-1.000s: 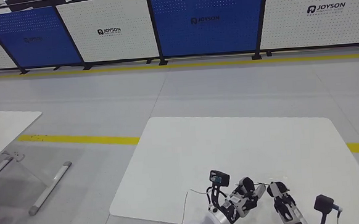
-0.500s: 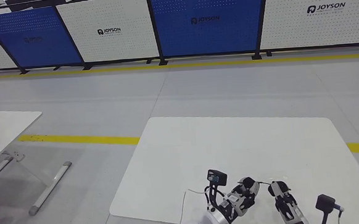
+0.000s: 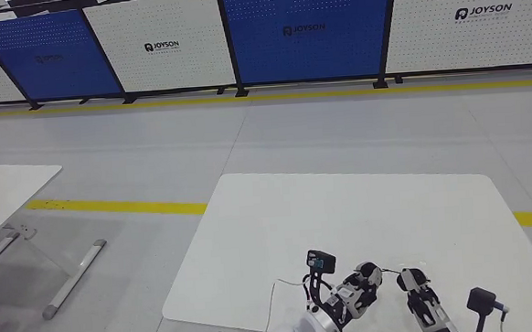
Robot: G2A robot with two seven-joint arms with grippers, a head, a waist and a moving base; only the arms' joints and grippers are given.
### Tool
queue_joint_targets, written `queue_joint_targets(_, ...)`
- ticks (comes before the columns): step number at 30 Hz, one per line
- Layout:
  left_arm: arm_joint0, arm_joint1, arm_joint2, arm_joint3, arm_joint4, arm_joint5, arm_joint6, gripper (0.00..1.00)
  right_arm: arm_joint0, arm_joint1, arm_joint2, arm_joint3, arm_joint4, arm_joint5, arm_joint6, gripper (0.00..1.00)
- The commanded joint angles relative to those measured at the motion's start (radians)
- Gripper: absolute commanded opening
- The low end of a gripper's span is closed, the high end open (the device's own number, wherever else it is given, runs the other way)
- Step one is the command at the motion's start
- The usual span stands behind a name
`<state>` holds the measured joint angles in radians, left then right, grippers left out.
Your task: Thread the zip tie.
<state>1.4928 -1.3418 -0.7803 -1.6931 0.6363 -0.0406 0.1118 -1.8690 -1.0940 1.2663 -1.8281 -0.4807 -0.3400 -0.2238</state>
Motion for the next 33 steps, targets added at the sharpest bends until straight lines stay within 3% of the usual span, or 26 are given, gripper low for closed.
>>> queue_joint_targets(1,0.001,0.001,0.001,-0.001,0.003,-0.001,-0.001,0.0,-0.001,0.0,0.0,-0.002,-0.003,0.0,-0.001,0.0)
queue_joint_targets(7,0.003,0.001,0.004,-0.006,0.011,-0.001,-0.001,0.0,-0.006,0.0,0.001,-0.005,-0.009,0.0,-0.006,0.0)
queue_joint_targets(8,0.005,0.001,0.003,-0.007,0.006,-0.003,0.008,0.08,-0.007,0.001,0.001,-0.006,-0.01,0.0,-0.006,0.0)
queue_joint_targets(9,0.006,0.0,0.003,-0.007,0.001,-0.006,0.013,0.29,-0.007,0.001,0.002,-0.006,-0.011,0.0,-0.007,0.0)
queue_joint_targets(12,0.004,0.0,0.003,-0.006,0.001,-0.007,0.016,0.45,-0.009,0.001,0.003,-0.006,-0.01,0.0,-0.01,0.0)
queue_joint_targets(16,0.005,0.001,0.003,-0.008,0.004,-0.009,0.016,0.42,-0.01,0.001,0.005,-0.005,-0.008,0.0,-0.011,0.0)
queue_joint_targets(22,0.008,0.002,0.0,-0.011,0.005,-0.011,0.018,0.24,-0.011,0.001,0.008,-0.006,-0.005,0.0,-0.011,0.0)
queue_joint_targets(27,0.006,0.002,0.002,-0.009,0.005,-0.012,0.016,0.0,-0.012,0.001,0.008,-0.008,-0.005,0.0,-0.011,0.0)
queue_joint_targets(33,0.004,0.001,0.004,-0.007,0.003,-0.014,0.019,0.0,-0.014,0.001,0.008,-0.012,-0.01,0.0,-0.011,0.0)
